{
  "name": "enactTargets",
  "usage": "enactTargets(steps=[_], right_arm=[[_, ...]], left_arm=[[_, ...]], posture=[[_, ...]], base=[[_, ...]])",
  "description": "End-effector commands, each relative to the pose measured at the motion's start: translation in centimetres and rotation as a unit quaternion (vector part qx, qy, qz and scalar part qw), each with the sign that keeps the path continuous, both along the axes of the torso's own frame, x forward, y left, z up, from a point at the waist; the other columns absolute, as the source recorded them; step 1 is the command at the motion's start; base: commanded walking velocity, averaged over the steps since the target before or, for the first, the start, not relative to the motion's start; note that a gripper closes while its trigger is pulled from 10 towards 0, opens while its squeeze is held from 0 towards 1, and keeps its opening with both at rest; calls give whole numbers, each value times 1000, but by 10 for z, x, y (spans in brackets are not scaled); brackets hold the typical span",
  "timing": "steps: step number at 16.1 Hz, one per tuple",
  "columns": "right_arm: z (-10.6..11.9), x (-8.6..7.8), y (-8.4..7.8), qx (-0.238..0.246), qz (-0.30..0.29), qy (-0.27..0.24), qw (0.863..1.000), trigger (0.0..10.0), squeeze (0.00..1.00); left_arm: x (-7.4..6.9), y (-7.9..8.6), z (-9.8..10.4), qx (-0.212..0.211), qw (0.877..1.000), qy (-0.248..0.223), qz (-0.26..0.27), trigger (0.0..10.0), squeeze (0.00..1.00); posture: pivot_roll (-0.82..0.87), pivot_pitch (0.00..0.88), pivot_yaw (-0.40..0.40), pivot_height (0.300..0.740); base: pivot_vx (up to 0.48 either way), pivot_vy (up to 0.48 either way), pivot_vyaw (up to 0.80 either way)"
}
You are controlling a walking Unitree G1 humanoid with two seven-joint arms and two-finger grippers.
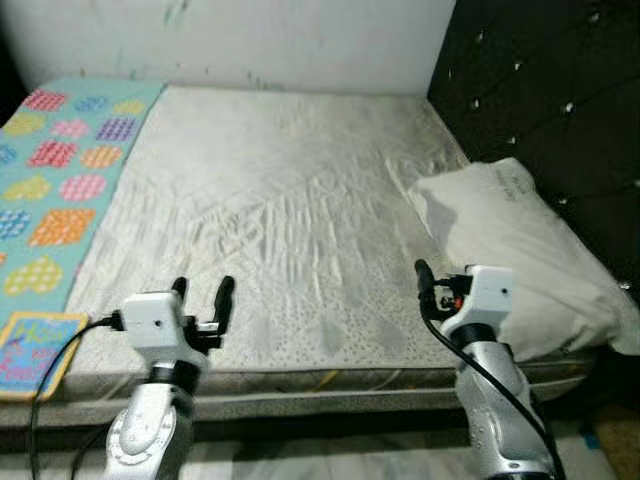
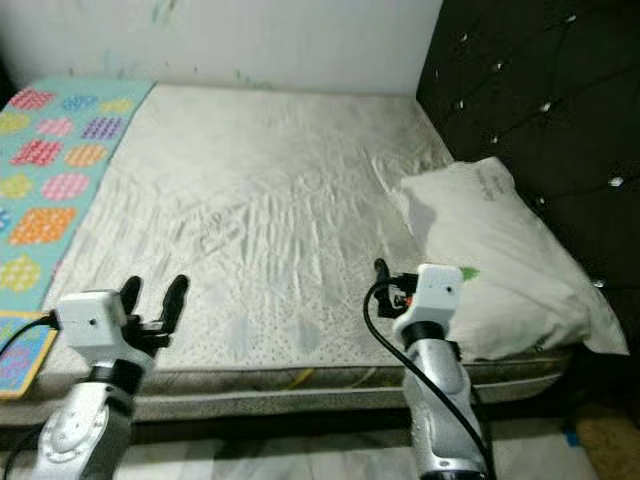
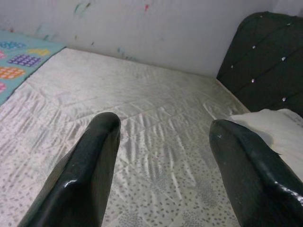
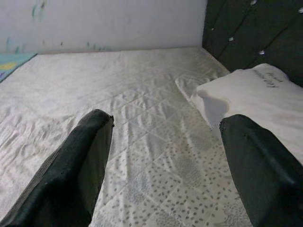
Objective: Clean up the room
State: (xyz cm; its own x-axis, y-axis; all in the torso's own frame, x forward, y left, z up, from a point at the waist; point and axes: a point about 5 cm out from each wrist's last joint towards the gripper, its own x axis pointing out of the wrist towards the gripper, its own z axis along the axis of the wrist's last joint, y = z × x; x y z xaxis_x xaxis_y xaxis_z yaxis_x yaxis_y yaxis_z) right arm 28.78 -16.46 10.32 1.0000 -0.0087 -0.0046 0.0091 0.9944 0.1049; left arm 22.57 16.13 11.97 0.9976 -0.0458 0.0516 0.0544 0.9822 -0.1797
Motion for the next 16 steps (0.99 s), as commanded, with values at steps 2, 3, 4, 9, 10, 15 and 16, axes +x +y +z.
enactTargets(steps=[2, 3, 4, 9, 10, 15, 16], right_arm=[[2, -2, -7, -2, -10, -2, 1000, 10000, 0], [2, -2, -7, 1, -12, -1, 1000, 10000, 0], [2, -2, -7, 2, -13, 0, 1000, 10000, 0], [2, -2, -5, -26, 4, 2, 1000, 10000, 0], [2, -3, -4, -27, 4, 3, 1000, 10000, 0], [1, -1, -8, -12, -8, 8, 1000, 10000, 0], [1, -1, -7, -13, -6, 8, 1000, 10000, 0]], left_arm=[[4, -1, -1, 3, 1000, 6, -19, 10000, 0], [6, -1, 0, 4, 1000, 6, -20, 10000, 0], [7, -1, 1, 3, 1000, 5, -21, 10000, 0], [8, -8, -2, 0, 999, 10, -34, 10000, 0], [8, -8, -2, 0, 999, 11, -34, 10000, 0], [9, -9, -3, 0, 1000, 17, -23, 10000, 0], [9, -9, -4, -3, 1000, 20, -21, 10000, 0]], posture=[[0, 65, -62, 740], [-2, 71, -59, 740], [-2, 74, -59, 740], [-11, 82, -53, 740], [-11, 82, -53, 740], [-5, 86, -67, 740], [-1, 84, -71, 740]], base=[[285, 0, -400], [289, 0, 0], [285, 0, 0], [266, 0, 320], [259, 0, 800], [154, 0, 320], [0, 0, 0]])
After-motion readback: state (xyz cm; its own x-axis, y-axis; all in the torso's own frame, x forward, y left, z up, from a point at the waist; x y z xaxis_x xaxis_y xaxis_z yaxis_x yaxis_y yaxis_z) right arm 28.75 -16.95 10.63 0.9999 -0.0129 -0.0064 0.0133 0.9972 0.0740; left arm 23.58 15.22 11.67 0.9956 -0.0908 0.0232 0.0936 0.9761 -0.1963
